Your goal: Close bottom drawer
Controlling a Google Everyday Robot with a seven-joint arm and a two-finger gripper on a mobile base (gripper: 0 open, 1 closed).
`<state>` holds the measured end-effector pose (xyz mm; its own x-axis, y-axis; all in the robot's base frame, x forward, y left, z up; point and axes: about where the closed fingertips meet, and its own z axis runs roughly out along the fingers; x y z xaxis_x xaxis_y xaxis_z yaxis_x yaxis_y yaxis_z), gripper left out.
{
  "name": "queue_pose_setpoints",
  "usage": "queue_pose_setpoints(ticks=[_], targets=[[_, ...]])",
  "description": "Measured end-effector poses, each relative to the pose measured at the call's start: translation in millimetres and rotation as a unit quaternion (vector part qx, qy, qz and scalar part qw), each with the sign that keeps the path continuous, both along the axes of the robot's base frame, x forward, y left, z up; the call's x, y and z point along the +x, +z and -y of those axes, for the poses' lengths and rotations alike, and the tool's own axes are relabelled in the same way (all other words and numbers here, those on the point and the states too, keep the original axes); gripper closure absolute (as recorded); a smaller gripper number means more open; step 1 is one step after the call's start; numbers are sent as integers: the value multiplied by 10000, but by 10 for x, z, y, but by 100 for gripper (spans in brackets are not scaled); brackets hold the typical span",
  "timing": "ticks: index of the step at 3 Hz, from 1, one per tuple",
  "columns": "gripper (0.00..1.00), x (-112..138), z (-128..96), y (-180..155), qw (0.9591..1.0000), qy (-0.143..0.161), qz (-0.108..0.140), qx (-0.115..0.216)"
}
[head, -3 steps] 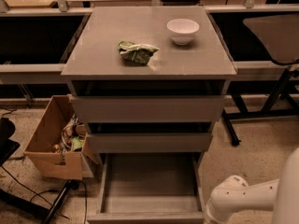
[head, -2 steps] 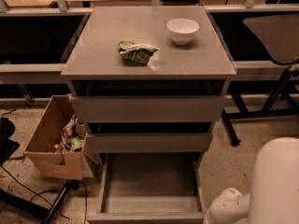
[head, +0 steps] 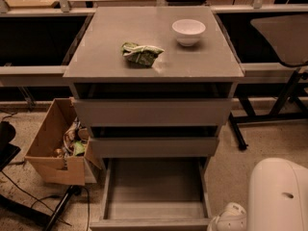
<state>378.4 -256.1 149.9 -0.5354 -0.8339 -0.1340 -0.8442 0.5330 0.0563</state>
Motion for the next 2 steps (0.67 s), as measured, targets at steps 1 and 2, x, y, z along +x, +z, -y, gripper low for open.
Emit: queue_pose_setpoints(ticks=[1, 2], targets=[[100, 103, -8, -72, 9999, -48, 156, 41], [100, 103, -8, -72, 9999, -48, 157, 42]])
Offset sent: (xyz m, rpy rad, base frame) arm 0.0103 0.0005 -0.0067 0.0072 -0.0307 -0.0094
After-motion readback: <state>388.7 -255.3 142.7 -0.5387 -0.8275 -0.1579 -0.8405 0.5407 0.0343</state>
